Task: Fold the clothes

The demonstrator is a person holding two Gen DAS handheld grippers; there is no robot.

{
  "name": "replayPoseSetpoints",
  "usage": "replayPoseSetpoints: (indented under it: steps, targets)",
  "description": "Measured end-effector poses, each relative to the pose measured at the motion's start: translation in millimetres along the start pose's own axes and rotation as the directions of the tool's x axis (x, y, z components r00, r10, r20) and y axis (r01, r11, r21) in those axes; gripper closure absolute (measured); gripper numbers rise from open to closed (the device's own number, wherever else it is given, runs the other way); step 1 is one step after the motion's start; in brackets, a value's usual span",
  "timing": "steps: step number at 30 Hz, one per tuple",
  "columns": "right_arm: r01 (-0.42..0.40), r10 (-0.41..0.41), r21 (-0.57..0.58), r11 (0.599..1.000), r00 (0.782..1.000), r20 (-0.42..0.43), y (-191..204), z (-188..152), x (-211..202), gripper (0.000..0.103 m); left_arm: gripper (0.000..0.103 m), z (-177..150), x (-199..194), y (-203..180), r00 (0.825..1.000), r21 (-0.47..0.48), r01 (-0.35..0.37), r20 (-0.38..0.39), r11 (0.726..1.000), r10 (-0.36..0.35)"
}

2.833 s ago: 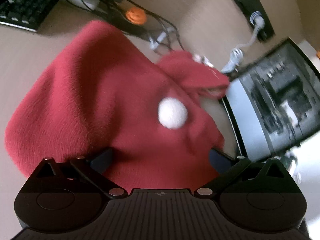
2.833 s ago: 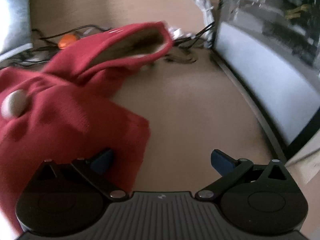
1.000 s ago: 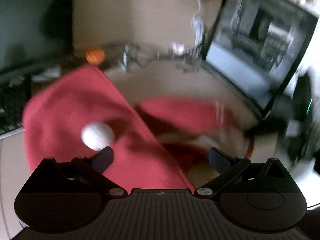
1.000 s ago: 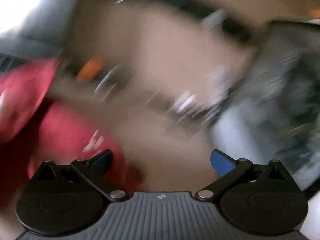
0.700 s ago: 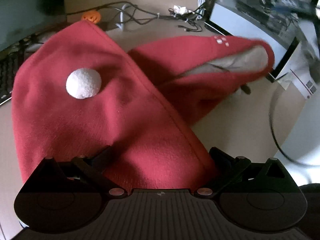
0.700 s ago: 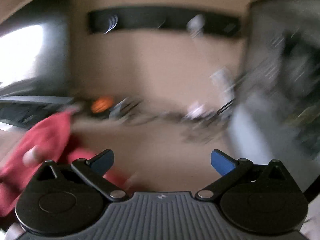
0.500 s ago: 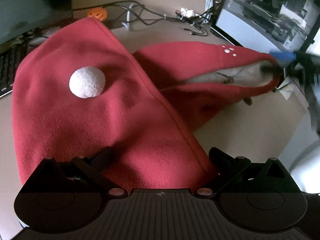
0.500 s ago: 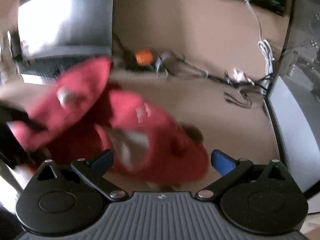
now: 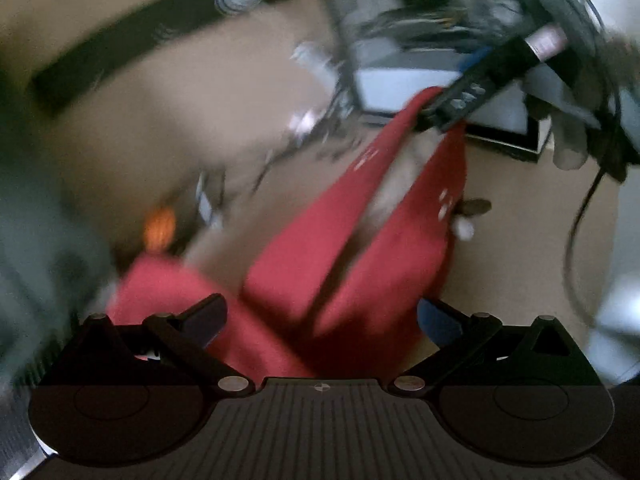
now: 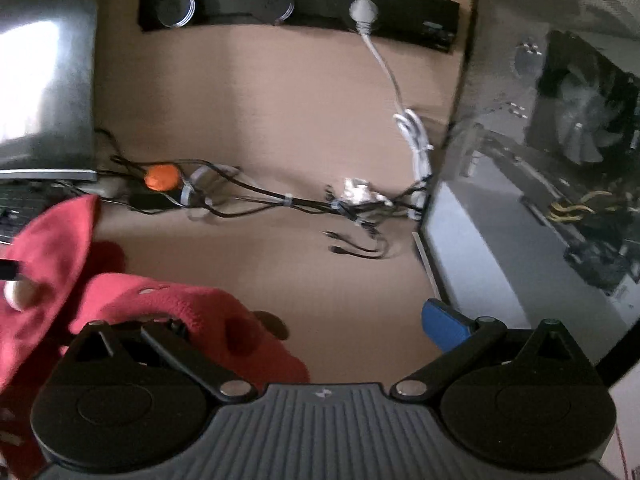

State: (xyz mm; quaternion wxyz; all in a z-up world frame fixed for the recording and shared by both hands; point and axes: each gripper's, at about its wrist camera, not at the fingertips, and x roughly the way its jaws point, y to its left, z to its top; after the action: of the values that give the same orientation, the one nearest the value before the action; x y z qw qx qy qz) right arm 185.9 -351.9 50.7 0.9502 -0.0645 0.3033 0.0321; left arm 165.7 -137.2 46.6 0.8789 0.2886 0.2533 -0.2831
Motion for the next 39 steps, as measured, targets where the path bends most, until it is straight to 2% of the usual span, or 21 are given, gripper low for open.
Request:
replayPoseSetpoints:
  steps: [4,6,8,12,13,14,15,16,18,20,21,23,25,27,28,30,32,33,34,36,39]
  targets:
    - [-0.041,0.042,-0.074,0.996,0.999,0.024,5.0,5.3,-10.3,0.0,0.0,24.5,30.1,-29.9,0.995,0.184,0.069,0.058,0.981,-0.081]
    - [-0.06,0.063,-0.091,0.994,0.998,0.032,4.5,3.7,-11.7,0.0,0.0,32.8,45.8,-38.0,0.994,0.239,0.074,0.062,0.968,-0.091]
    - [-0.084,0.088,-0.093,0.992,0.995,0.041,1.3,0.1,-11.2,0.0,0.0,40.6,60.4,-37.1,0.992,0.247,0.091,0.059,0.965,-0.109]
    - [-0.164,0.166,-0.044,0.985,0.986,0.037,-11.3,-13.5,-10.3,0.0,0.0,55.0,87.4,-27.3,0.984,0.21,0.15,0.06,0.966,-0.166]
    - [-0.192,0.192,-0.016,0.981,0.981,0.035,-16.2,-19.1,-11.7,0.0,0.007,56.6,94.0,-26.8,0.983,0.208,0.16,0.056,0.965,-0.175]
    - [-0.225,0.224,0.025,0.974,0.974,0.038,-22.7,-26.2,-14.7,0.0,0.017,57.4,100.3,-27.4,0.983,0.211,0.169,0.04,0.963,-0.181]
    - [-0.257,0.254,0.079,0.963,0.966,0.046,-30.6,-35.0,-17.9,0.0,0.049,58.1,106.5,-27.9,0.982,0.212,0.177,0.024,0.961,-0.187]
    - [-0.276,0.272,0.14,0.951,0.961,0.053,-37.8,-45.6,-18.6,0.0,0.059,56.9,109.9,-26.0,0.982,0.196,0.184,0.014,0.963,-0.191]
    - [-0.281,0.279,0.254,0.925,0.959,0.046,-48.0,-67.5,-12.9,0.0,0.059,54.6,116.5,-22.3,0.98,0.164,0.198,-0.004,0.966,-0.2]
    - [-0.266,0.285,0.313,0.912,0.958,-0.017,-49.6,-83.3,4.5,0.016,0.059,55.2,121.5,-15.4,0.978,0.129,0.209,-0.013,0.969,-0.209]
    - [-0.266,0.296,0.324,0.908,0.954,-0.048,-47.2,-87.1,16.8,0.028,0.059,56.7,123.2,-10.6,0.977,0.109,0.214,-0.013,0.971,-0.213]
    - [-0.283,0.323,0.363,0.888,0.945,-0.054,-43.4,-89.7,39.3,0.029,0.059,59.4,123.2,-0.6,0.974,0.049,0.229,-0.017,0.972,-0.228]
    - [-0.32,0.36,0.431,0.844,0.933,-0.013,-42.9,-85.7,59.7,0.025,0.059,60.3,124.5,12.6,0.966,-0.039,0.255,-0.022,0.966,-0.256]
    - [-0.39,0.438,0.485,0.783,0.899,0.016,-40.2,-80.9,83.7,0.02,0.059,60.1,124.6,24.8,0.956,-0.129,0.289,-0.02,0.949,-0.293]
    - [-0.43,0.483,0.507,0.748,0.875,0.029,-38.0,-79.2,95.9,0.019,0.061,59.7,124.0,31.0,0.949,-0.175,0.307,-0.016,0.935,-0.315]
    - [-0.503,0.565,0.538,0.677,0.823,0.058,-32.5,-78.4,117.1,0.019,0.065,55.7,118.1,42.0,0.949,-0.256,0.305,0.001,0.917,-0.315]
    - [-0.569,0.624,0.547,0.614,0.774,0.105,-27.4,-74.5,127.9,0.02,0.063,51.9,113.7,57.6,0.947,-0.338,0.308,0.02,0.889,-0.32]
    - [-0.596,0.643,0.536,0.597,0.756,0.125,-23.8,-69.3,129.2,0.03,0.058,47.5,108.0,66.8,0.946,-0.385,0.31,0.037,0.869,-0.322]
    - [-0.619,0.652,0.506,0.601,0.746,0.139,-18.6,-60.2,126.1,0.038,0.056,43.3,100.9,74.0,0.952,-0.413,0.295,0.045,0.862,-0.304]
    - [-0.682,0.684,0.42,0.598,0.708,0.176,-6.6,-34.2,115.7,0.047,0.056,34.8,86.3,88.4,0.962,-0.467,0.264,0.058,0.844,-0.268]
    - [-0.773,0.747,0.267,0.575,0.629,0.214,18.2,11.5,98.2,0.048,0.052,23.9,45.6,100.0,0.977,-0.533,0.213,0.1,0.819,-0.189]
